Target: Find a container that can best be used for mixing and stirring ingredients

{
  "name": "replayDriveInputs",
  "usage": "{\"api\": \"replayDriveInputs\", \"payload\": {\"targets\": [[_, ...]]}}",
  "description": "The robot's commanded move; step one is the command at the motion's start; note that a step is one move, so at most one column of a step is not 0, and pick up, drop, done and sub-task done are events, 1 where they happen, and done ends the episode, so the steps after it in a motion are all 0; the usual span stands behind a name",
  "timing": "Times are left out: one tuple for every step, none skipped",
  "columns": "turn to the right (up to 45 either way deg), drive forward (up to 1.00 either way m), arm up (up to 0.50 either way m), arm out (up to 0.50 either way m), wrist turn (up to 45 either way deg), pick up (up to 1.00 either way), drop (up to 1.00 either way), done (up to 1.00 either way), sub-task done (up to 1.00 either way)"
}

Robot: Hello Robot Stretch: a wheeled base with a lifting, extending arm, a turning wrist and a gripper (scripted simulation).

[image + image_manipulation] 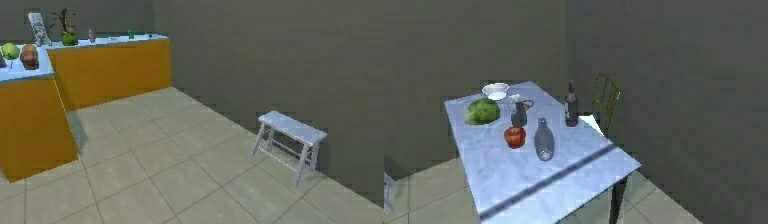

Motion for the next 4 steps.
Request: {"api": "replayDriveInputs", "payload": {"targets": [[0.0,0.5,0.0,0.0,0.0,0.0,0.0,0.0,0.0],[45.0,0.0,0.0,0.0,0.0,0.0,0.0,0.0,0.0],[6.0,0.0,0.0,0.0,0.0,0.0,0.0,0.0,0.0],[0.0,0.75,0.0,0.0,0.0,0.0,0.0,0.0,0.0]]}}
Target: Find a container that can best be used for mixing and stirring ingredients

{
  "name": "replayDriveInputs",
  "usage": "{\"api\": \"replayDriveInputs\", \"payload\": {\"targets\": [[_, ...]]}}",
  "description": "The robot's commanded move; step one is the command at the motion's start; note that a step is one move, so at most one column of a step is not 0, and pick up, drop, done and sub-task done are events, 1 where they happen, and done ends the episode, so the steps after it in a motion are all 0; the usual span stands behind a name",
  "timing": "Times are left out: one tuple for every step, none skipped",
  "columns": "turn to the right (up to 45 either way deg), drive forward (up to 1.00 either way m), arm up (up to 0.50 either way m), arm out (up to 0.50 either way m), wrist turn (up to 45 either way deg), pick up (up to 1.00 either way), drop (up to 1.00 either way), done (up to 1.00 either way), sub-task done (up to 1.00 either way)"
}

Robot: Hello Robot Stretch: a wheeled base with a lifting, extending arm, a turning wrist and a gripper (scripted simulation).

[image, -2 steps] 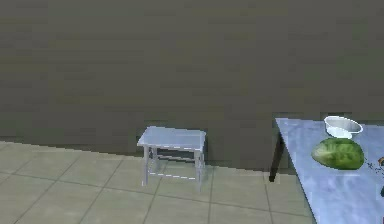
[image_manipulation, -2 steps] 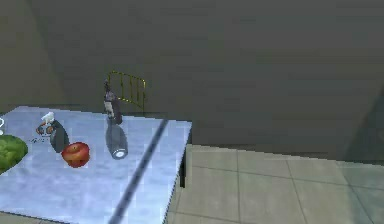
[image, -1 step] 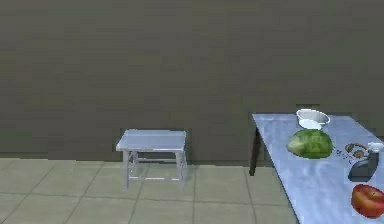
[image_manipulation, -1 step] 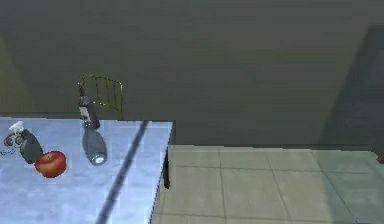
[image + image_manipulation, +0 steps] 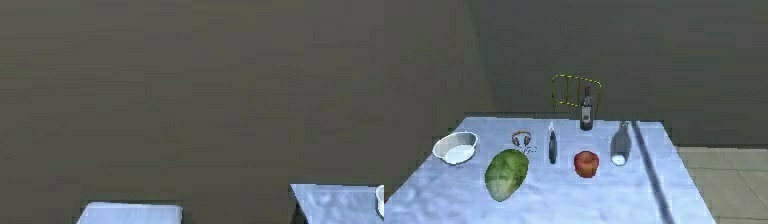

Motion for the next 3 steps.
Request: {"api": "replayDriveInputs", "payload": {"targets": [[45.0,0.0,0.0,0.0,0.0,0.0,0.0,0.0,0.0],[9.0,0.0,0.0,0.0,0.0,0.0,0.0,0.0,0.0],[0.0,0.0,0.0,0.0,0.0,0.0,0.0,1.0,0.0]]}}
